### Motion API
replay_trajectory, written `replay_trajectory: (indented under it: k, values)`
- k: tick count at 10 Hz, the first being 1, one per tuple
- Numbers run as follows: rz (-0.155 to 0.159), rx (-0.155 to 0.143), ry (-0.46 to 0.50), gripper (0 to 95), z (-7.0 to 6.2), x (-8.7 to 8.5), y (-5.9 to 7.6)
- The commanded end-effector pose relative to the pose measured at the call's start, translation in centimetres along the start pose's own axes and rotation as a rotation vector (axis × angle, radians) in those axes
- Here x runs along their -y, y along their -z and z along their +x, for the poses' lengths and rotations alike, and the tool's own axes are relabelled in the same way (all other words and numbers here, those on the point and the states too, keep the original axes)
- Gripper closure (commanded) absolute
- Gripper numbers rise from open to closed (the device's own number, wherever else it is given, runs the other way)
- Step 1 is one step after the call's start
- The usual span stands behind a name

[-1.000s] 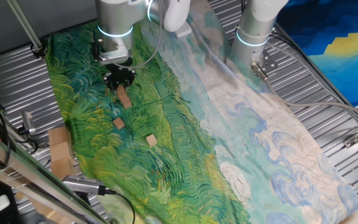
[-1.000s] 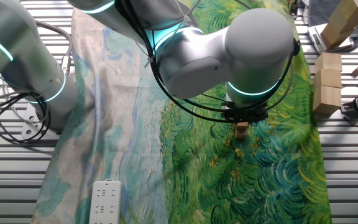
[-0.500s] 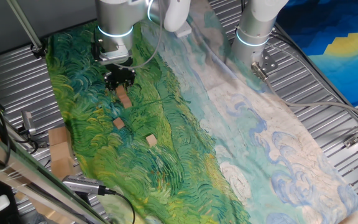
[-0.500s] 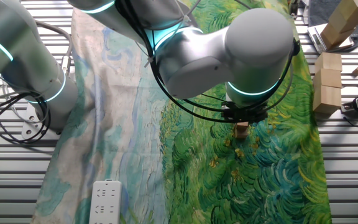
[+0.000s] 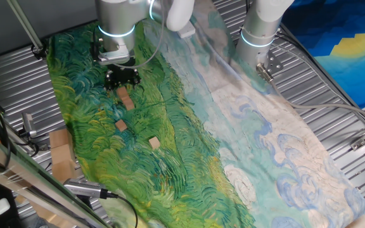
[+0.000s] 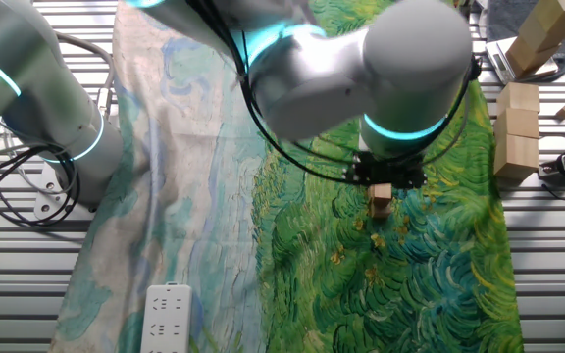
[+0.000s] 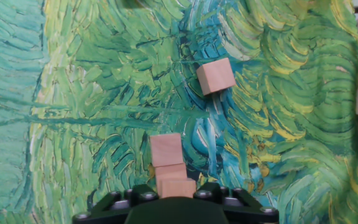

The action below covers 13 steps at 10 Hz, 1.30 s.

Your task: Stack the blocks into a pyramid shape

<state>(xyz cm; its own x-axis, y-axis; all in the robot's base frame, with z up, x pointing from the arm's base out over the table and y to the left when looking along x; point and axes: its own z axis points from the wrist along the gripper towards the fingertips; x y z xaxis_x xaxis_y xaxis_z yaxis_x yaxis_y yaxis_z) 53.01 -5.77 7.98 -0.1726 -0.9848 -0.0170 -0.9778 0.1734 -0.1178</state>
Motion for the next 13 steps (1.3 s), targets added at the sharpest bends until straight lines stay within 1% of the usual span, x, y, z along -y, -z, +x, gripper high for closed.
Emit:
replay_trajectory:
  k: [1, 2, 3, 4, 6, 8, 9, 11, 12, 13]
  values:
    - [0.011, -0.021, -0.168, 57.0, -0.6, -0.5, 1.5]
    - [0.013, -0.030, -0.251, 95.0, -1.3, -1.0, 2.0]
    - [0.016, -0.038, -0.311, 95.0, -1.9, -1.4, 2.2]
    - [0.016, -0.037, -0.356, 95.0, -2.6, -1.9, 2.2]
    - [0.019, -0.042, -0.387, 95.0, -3.9, -2.9, 1.7]
    - [0.028, -0.065, -0.362, 95.0, -4.3, -3.2, 1.4]
    - [0.041, -0.090, -0.311, 95.0, -4.3, -3.1, 1.3]
    - [0.059, -0.117, -0.236, 95.0, -4.3, -3.1, 1.2]
    - [0.064, -0.115, -0.211, 95.0, -4.1, -3.0, 1.0]
    - [0.064, -0.107, -0.183, 95.0, -3.9, -2.9, 0.9]
